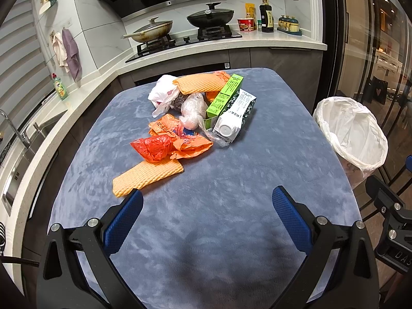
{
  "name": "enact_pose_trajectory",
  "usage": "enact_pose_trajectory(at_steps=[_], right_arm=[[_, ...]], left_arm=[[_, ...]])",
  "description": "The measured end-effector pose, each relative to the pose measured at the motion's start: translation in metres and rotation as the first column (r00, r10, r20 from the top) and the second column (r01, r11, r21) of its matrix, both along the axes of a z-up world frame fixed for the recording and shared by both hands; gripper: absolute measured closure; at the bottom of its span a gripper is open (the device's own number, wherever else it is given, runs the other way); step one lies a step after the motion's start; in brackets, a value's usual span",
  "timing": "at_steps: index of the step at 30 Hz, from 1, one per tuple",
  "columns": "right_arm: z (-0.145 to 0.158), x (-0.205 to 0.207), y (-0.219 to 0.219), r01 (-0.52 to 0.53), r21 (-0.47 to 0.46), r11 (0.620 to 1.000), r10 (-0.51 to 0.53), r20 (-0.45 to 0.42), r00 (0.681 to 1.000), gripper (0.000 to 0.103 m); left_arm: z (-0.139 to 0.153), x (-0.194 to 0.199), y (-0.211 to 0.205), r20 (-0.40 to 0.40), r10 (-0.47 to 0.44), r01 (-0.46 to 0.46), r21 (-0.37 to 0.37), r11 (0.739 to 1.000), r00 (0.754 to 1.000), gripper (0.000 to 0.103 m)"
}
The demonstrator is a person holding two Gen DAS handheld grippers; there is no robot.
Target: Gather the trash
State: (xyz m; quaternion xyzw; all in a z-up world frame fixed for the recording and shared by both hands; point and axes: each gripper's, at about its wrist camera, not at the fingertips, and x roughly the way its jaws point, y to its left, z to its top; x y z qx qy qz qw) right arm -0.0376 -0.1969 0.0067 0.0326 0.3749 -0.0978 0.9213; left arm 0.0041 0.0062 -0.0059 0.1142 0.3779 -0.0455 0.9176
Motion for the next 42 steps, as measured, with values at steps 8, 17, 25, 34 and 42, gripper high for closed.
enact_pose_trajectory(at_steps=[8, 17, 25, 34, 42], right_arm=[[0.0000, 0.0010, 0.0001, -0.002, 0.000, 1.000, 0.002, -0.004, 1.000, 0.007], [-0.0001, 0.0014, 0.0002, -0.001, -0.001, 1.000, 0.001, -0.005, 1.000, 0.007], [-0.0018, 0.0008, -0.0003, -0.003, -0.004, 1.000, 0.003, -0.009, 1.000, 0.007], [-0.0041, -0.0023, -0.0019, 0.002, -0.002, 1.000, -0.002, -0.006, 1.000, 0.007], [-0.0033, -0.0052, -0.0069, 0.006, 0.003, 1.000, -0.006, -0.003, 1.000, 0.007]], left_arm=[[-0.0021, 0.0032, 0.0018, -0.002, 0.001, -0.001, -0.001, 1.000, 1.000, 0.007], [-0.0057, 0.0078, 0.0026, -0.010, 0.010, -0.010, -0.003, 1.000, 1.000, 0.007], [-0.0058, 0.0073, 0.0021, -0.012, 0.012, -0.012, -0.004, 1.000, 1.000, 0.007], [-0.0044, 0.0060, 0.0017, -0.012, 0.012, -0.012, -0.004, 1.000, 1.000, 0.007], [-0.0012, 0.0027, -0.0011, -0.002, 0.012, -0.012, 0.001, 1.000, 1.000, 0.007]])
